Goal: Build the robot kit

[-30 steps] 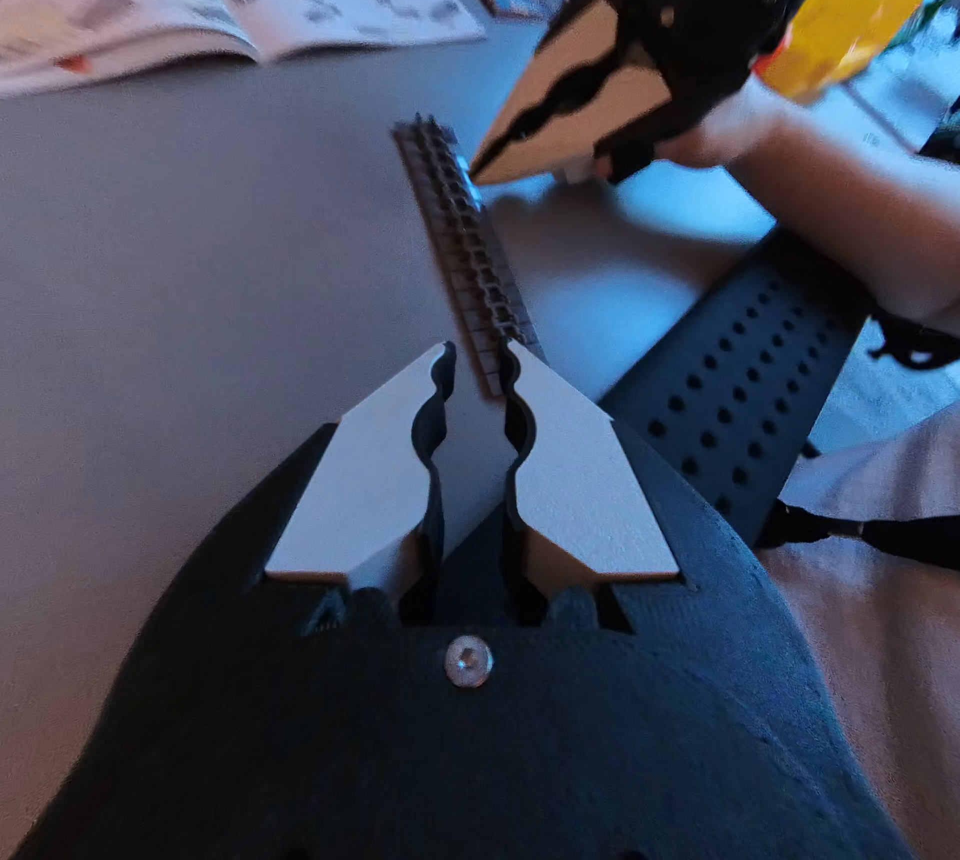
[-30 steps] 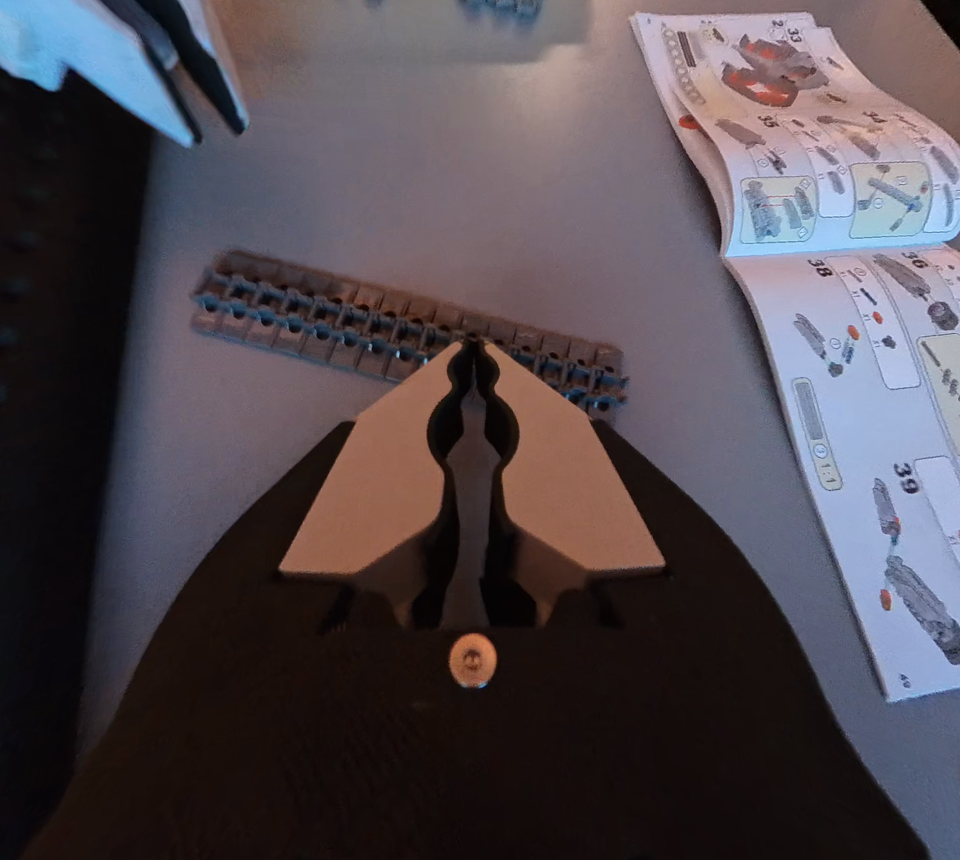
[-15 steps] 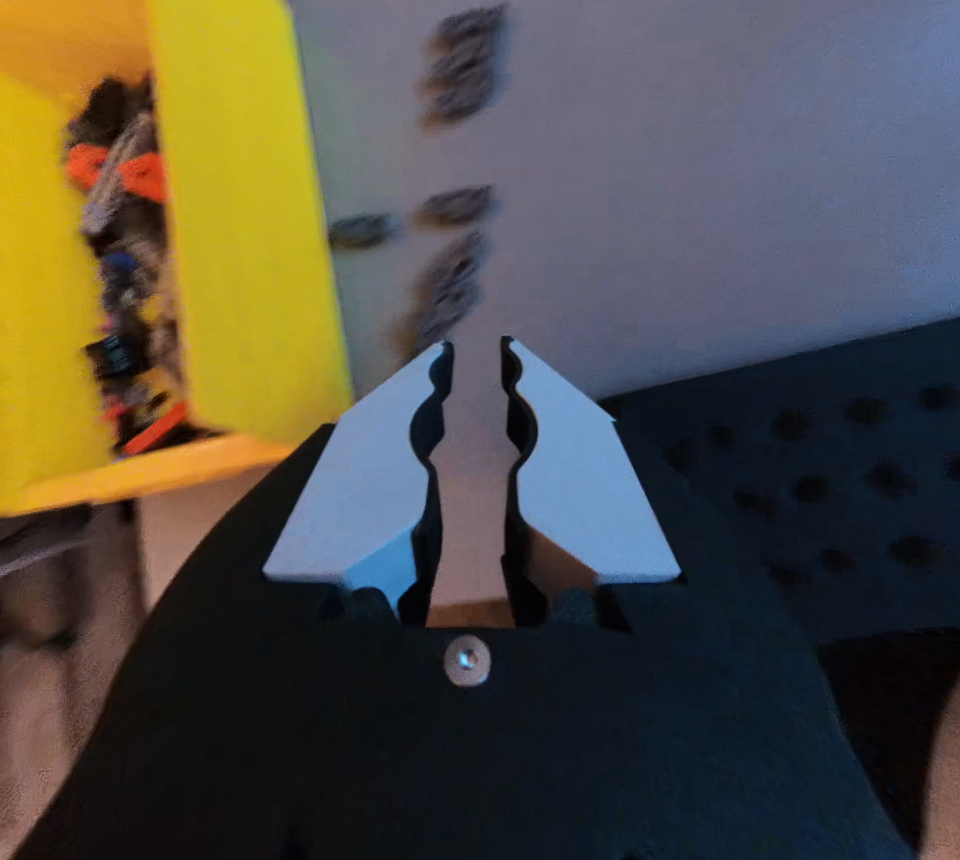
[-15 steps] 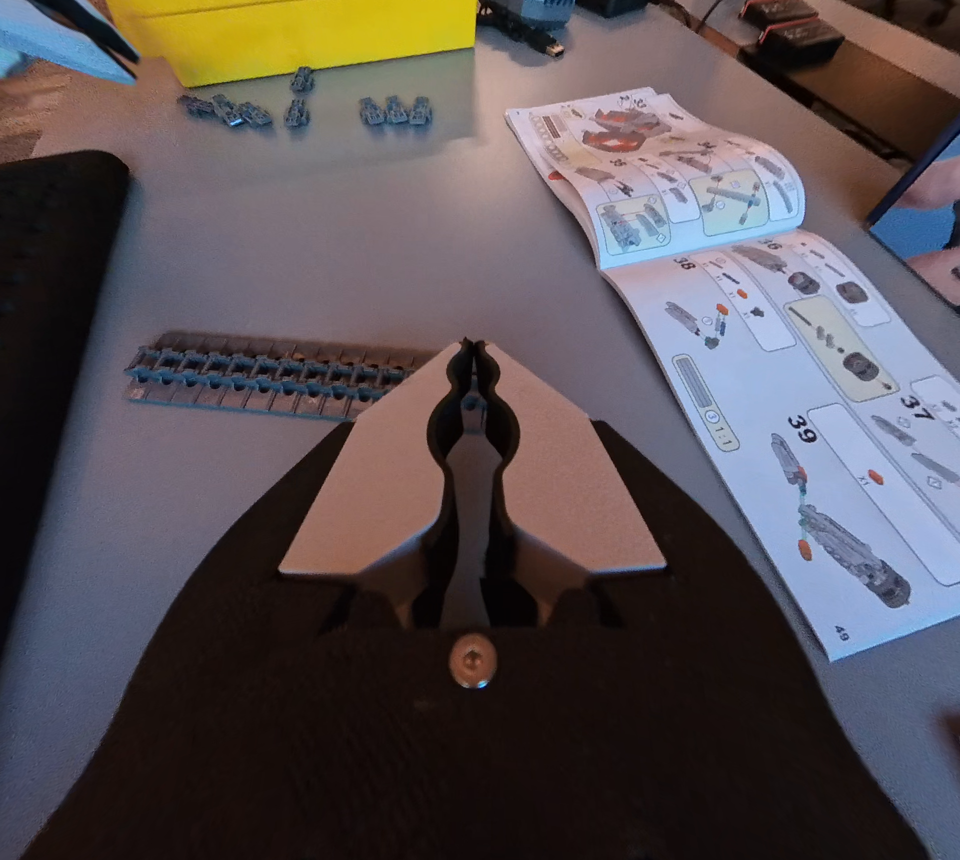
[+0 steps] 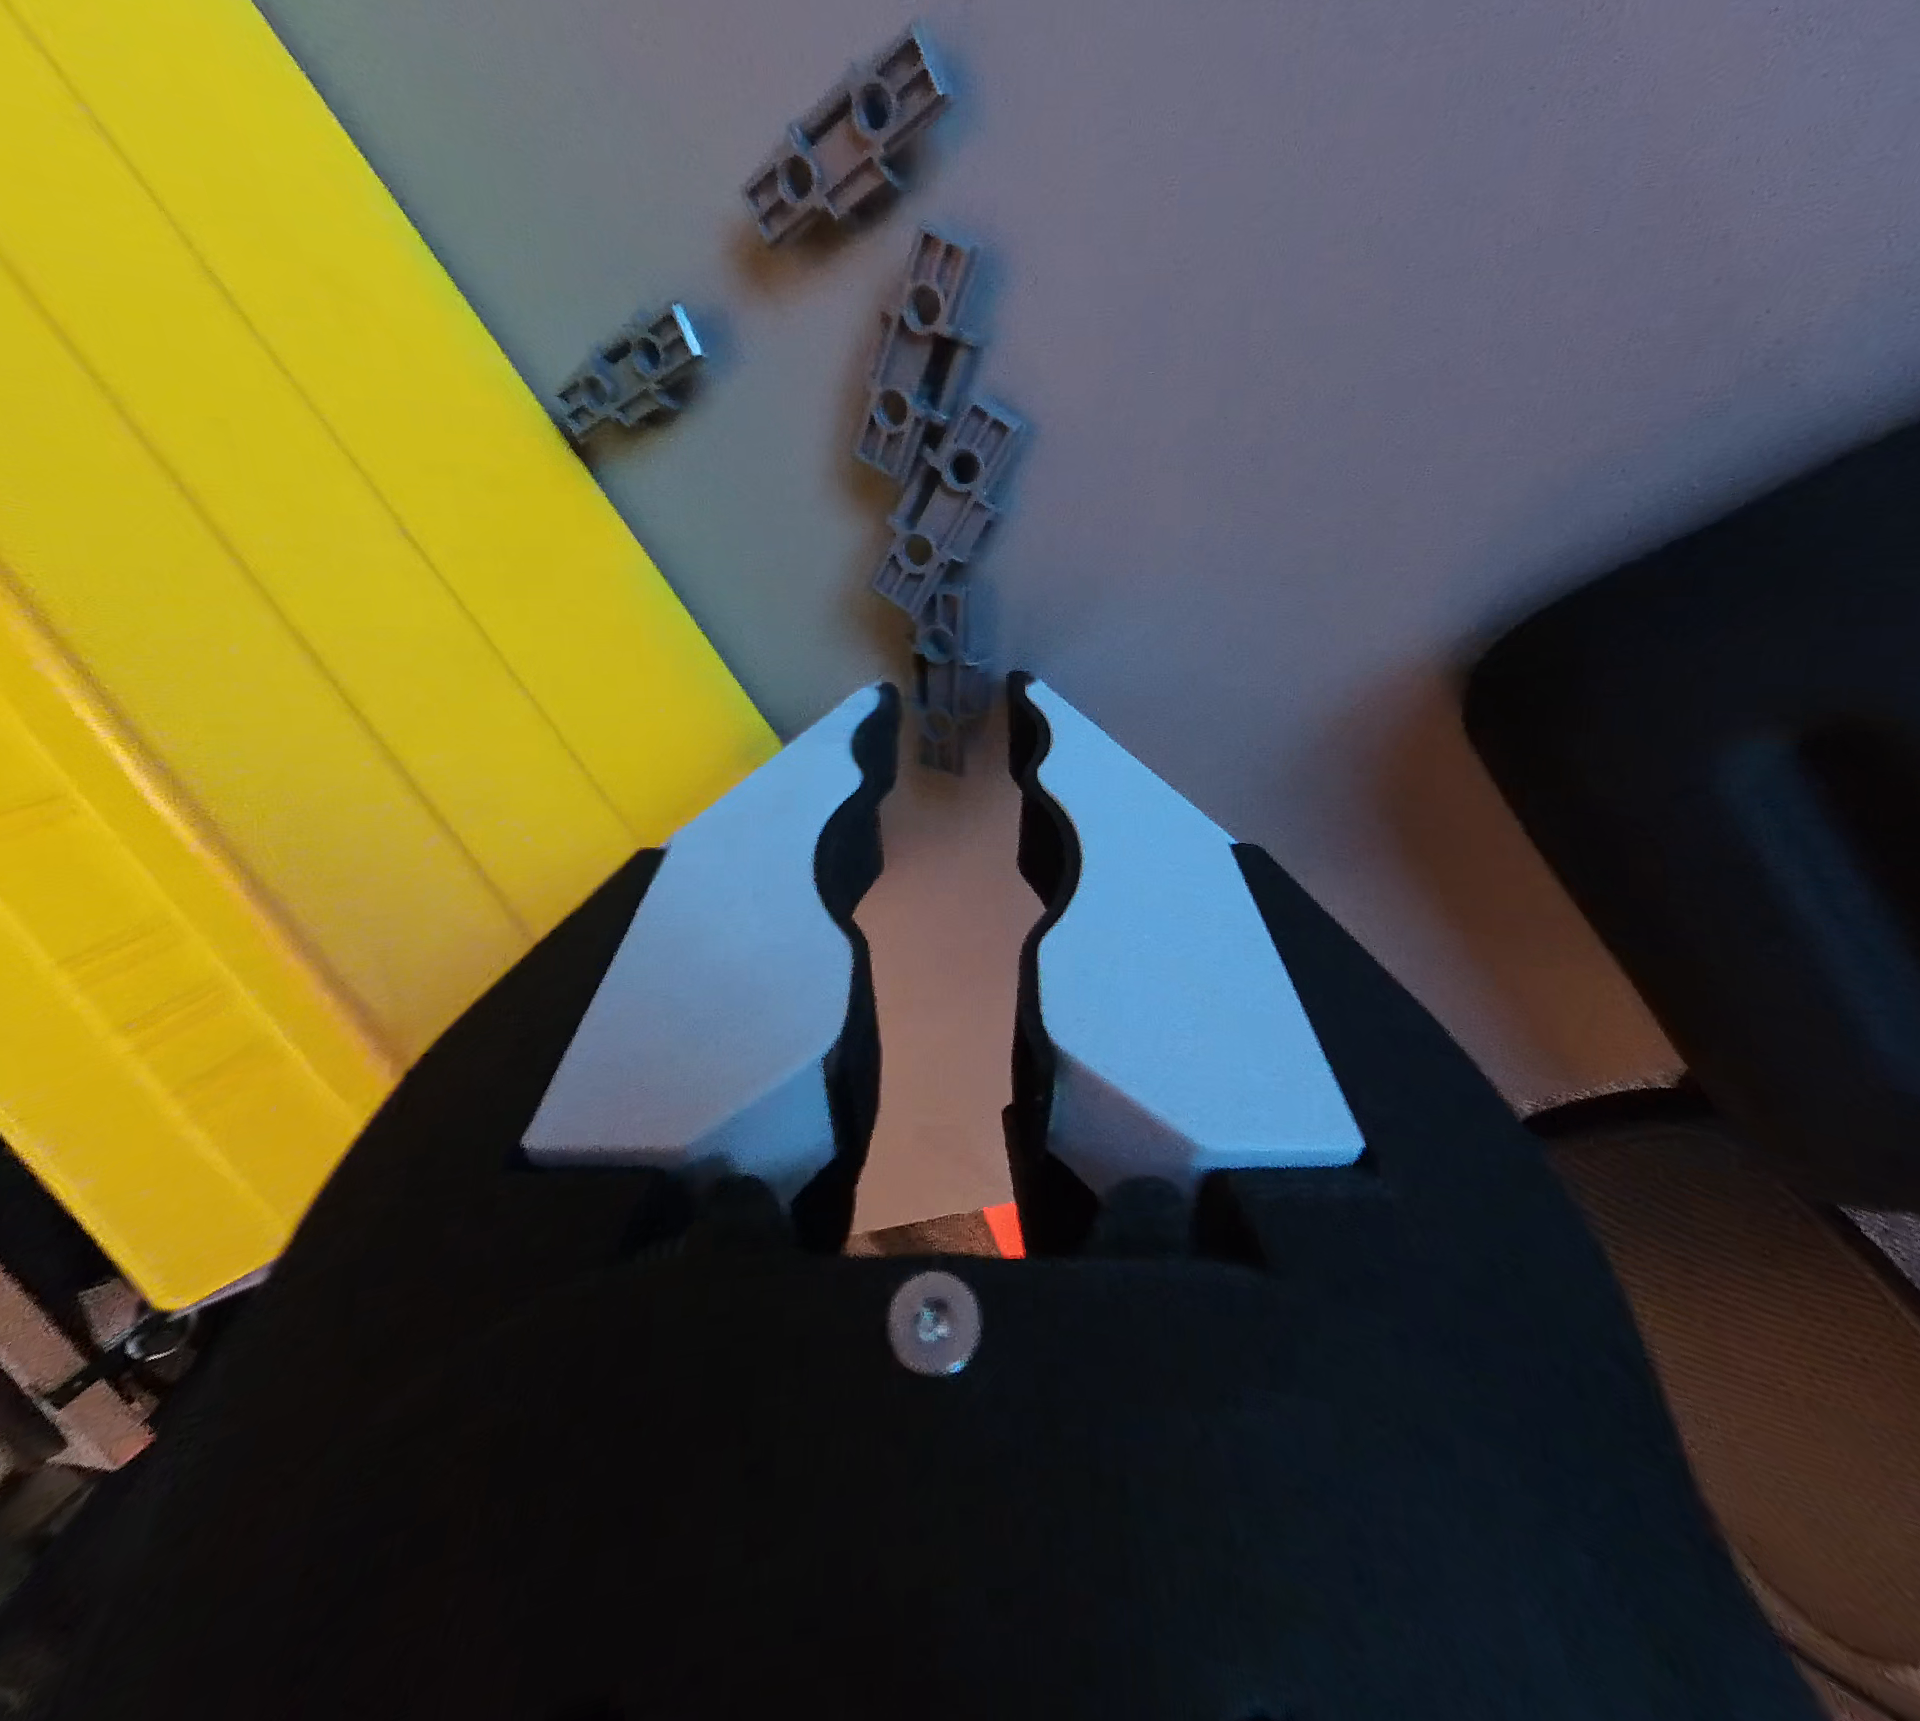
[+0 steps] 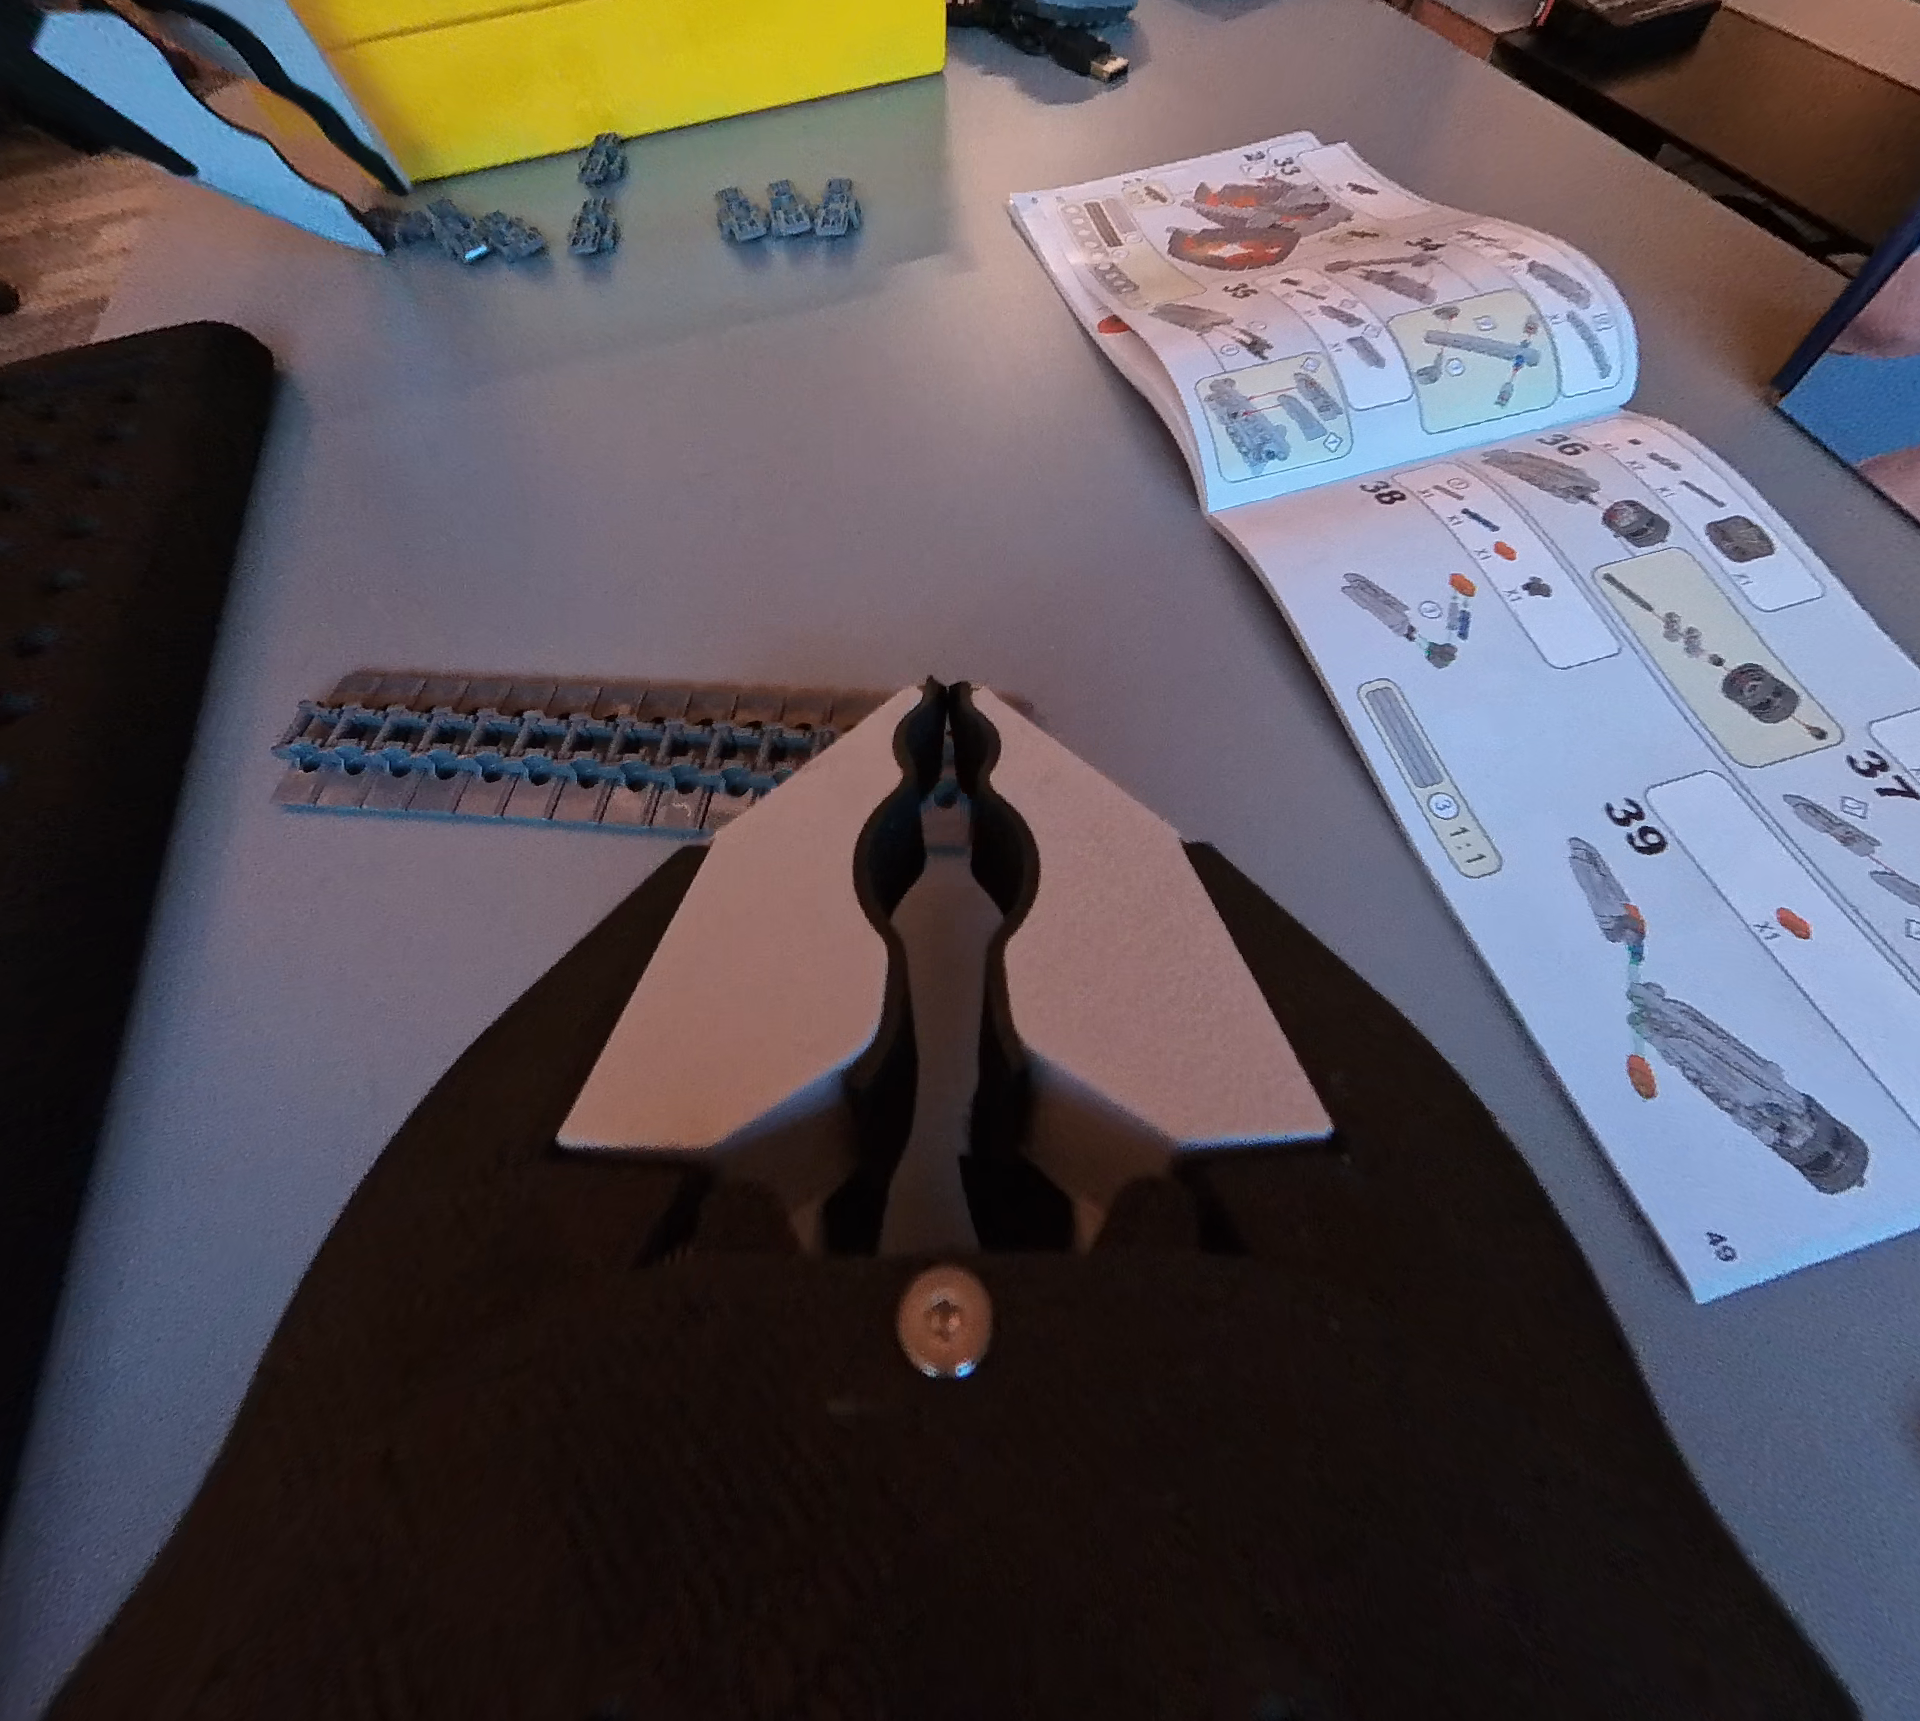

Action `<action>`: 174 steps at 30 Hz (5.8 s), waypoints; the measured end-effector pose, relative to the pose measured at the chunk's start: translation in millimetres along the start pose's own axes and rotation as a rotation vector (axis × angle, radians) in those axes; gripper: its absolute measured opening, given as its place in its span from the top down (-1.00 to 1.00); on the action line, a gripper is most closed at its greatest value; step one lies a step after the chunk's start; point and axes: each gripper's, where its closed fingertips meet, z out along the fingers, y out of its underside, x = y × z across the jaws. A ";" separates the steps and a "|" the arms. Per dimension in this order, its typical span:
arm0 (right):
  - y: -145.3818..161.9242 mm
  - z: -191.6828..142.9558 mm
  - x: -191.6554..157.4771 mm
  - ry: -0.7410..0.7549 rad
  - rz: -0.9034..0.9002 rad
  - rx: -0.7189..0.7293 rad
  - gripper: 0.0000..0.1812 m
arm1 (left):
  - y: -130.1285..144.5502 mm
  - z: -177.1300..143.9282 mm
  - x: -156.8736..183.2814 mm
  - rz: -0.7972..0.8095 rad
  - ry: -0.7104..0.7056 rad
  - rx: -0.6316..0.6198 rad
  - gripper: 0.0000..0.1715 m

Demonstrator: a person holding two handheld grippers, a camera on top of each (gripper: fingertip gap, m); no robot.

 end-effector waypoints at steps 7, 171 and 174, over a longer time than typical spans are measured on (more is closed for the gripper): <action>9.5 5.2 -7.9 -0.010 -0.047 -0.075 1.00 | 8.8 1.0 -1.0 -0.031 -0.022 -0.040 0.90; 43.6 -20.4 15.1 -0.052 0.199 -0.245 0.75 | -306.6 -22.8 141.6 0.328 0.326 0.583 0.30; 44.8 -22.4 18.6 -0.029 0.210 -0.259 0.81 | -305.9 -24.1 144.1 0.323 0.341 0.580 0.24</action>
